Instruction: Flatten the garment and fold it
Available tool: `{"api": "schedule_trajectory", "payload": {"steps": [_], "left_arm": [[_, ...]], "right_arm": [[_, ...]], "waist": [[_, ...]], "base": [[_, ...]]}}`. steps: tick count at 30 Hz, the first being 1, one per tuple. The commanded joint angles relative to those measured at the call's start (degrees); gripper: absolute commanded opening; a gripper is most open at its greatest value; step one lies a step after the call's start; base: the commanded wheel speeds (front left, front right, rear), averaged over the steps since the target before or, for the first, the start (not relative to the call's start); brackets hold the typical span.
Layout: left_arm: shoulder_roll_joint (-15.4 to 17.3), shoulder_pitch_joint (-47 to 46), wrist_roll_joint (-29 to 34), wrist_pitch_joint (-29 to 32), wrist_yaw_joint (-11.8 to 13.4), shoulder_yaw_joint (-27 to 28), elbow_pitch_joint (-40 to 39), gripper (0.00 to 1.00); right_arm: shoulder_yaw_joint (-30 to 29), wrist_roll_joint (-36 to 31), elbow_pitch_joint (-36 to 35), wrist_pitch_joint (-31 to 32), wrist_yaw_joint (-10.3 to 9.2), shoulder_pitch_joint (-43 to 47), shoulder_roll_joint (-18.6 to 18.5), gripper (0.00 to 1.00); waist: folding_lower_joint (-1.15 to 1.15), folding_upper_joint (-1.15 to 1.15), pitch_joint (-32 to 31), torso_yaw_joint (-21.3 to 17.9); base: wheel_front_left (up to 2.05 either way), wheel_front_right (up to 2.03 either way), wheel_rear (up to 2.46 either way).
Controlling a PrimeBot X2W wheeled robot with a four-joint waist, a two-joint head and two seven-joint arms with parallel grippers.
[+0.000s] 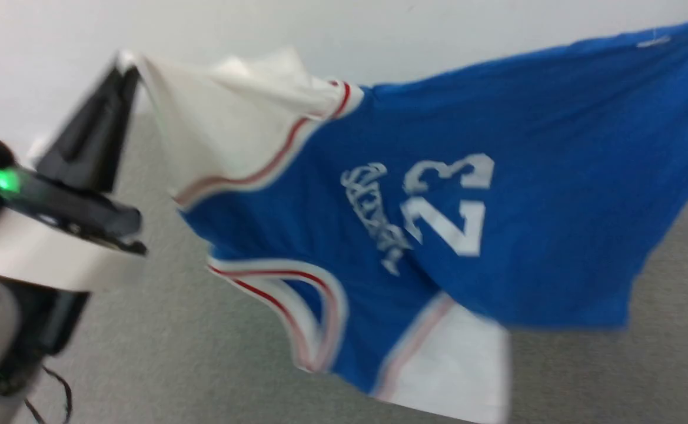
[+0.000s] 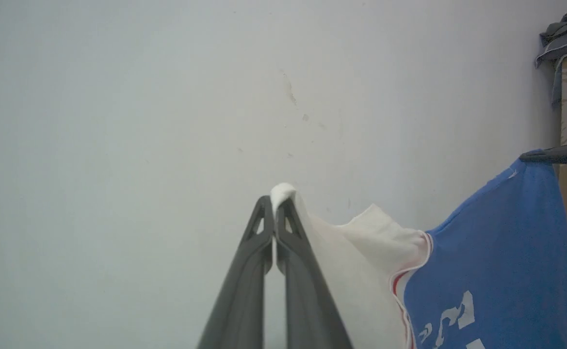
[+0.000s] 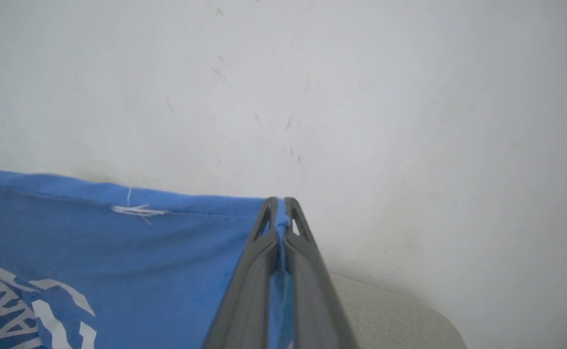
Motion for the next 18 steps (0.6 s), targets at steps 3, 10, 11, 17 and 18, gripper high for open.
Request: {"api": "schedule_trajectory", "payload": {"steps": [3,10,11,17,18], "left_arm": [[1.7,-4.5,1.3,-0.4,0.9,3.1,-2.1,0.00],[3.9,-13.1,1.0,1.3,0.7,7.5,-3.3,0.00],[4.1,-14.5,1.0,1.7,0.4,7.8,-3.1,0.00],[4.7,-25.0,0.7,4.5,-2.2,7.9,1.8,0.00],[4.7,-27.2,0.9,4.9,-2.9,7.6,3.1,0.00]], "right_arm": [[-0.6,1.5,-3.3,-1.5,-0.05,-1.4,-0.4,0.00],[-2.3,2.4,-8.8,-2.3,-0.05,-3.7,0.6,0.00],[-2.4,2.2,-9.2,-2.3,-0.05,-4.2,0.7,0.00],[-3.0,0.7,-9.3,-3.3,-0.05,-9.7,0.7,0.00],[-3.0,0.5,-8.9,-3.7,-0.05,-11.0,0.6,0.00]], "waist": [[0.01,0.00,-5.1,-6.3],[0.01,0.00,-3.2,-8.9],[0.01,0.00,-2.7,-9.2],[0.01,0.00,3.6,-10.6],[0.01,0.00,5.1,-10.7]], "base": [[0.00,0.00,0.00],[0.00,0.00,0.00],[0.00,0.00,0.00],[0.00,0.00,0.00],[0.00,0.00,0.00]]}}
